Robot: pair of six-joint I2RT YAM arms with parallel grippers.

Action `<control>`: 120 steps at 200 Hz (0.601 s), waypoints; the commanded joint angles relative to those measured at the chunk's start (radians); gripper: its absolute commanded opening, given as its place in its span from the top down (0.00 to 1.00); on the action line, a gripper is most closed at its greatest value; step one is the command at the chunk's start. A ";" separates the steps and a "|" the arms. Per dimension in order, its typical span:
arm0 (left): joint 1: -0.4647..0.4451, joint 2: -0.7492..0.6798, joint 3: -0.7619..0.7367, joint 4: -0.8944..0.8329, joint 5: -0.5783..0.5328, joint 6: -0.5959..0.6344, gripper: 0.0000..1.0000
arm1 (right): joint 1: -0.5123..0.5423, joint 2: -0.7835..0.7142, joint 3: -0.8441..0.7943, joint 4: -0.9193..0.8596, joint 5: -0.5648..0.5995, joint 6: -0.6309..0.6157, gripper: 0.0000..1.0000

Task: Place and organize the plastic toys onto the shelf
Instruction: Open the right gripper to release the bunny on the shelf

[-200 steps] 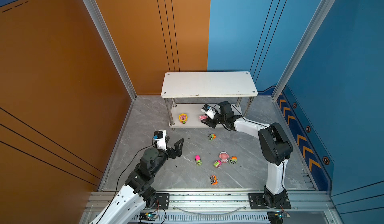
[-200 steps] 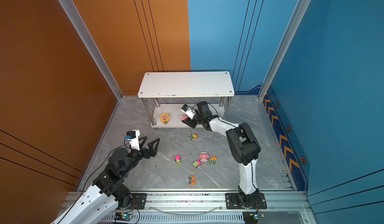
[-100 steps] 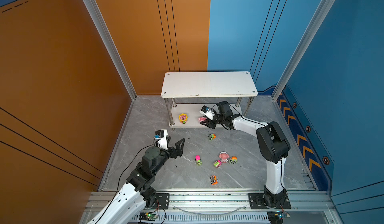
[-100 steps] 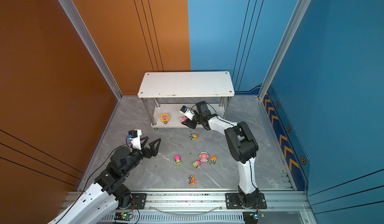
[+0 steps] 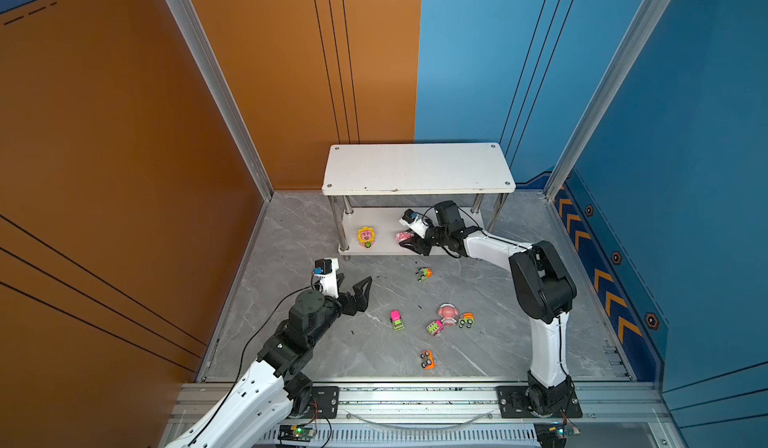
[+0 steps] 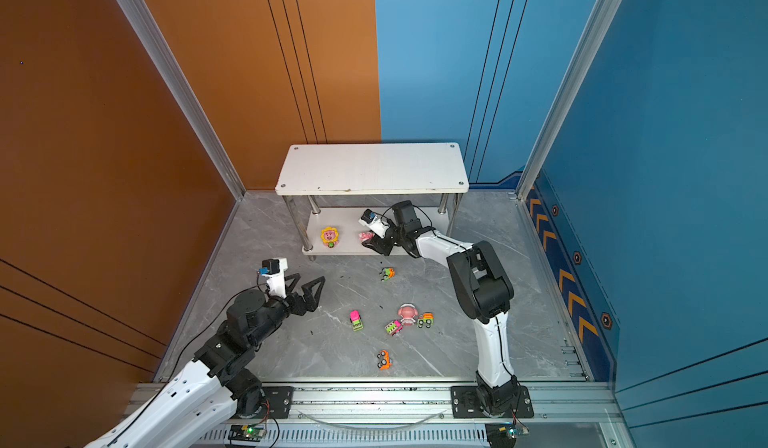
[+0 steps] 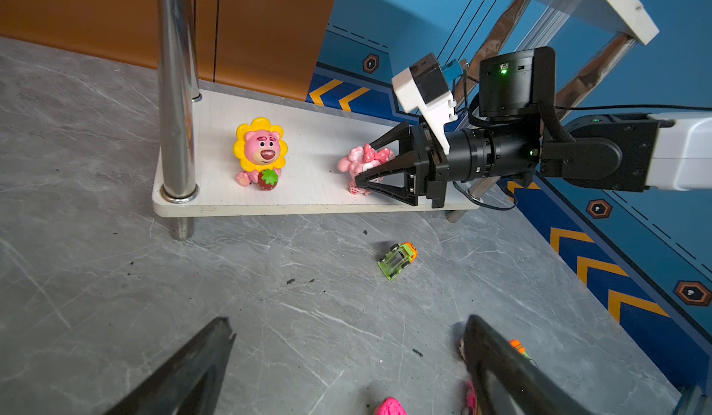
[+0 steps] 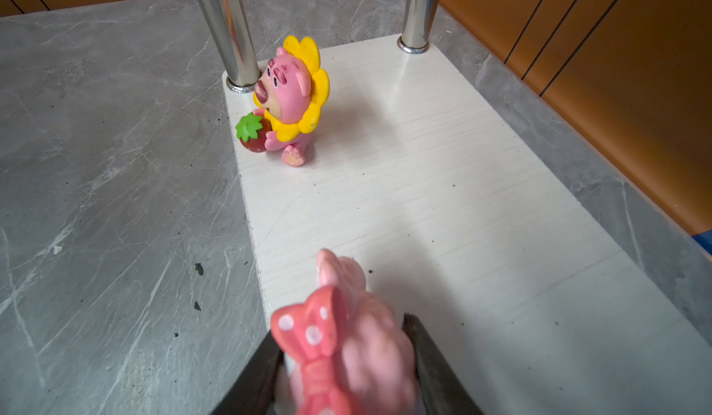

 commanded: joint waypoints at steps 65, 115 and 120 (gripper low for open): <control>0.010 0.005 0.028 0.025 0.020 -0.010 0.05 | -0.017 0.024 0.017 -0.021 -0.005 0.029 0.45; 0.011 0.018 0.038 0.028 0.025 -0.012 0.05 | -0.020 0.018 0.023 -0.024 -0.007 0.052 0.38; 0.010 0.019 0.038 0.029 0.026 -0.012 0.05 | -0.020 0.018 0.023 -0.024 -0.007 0.058 0.37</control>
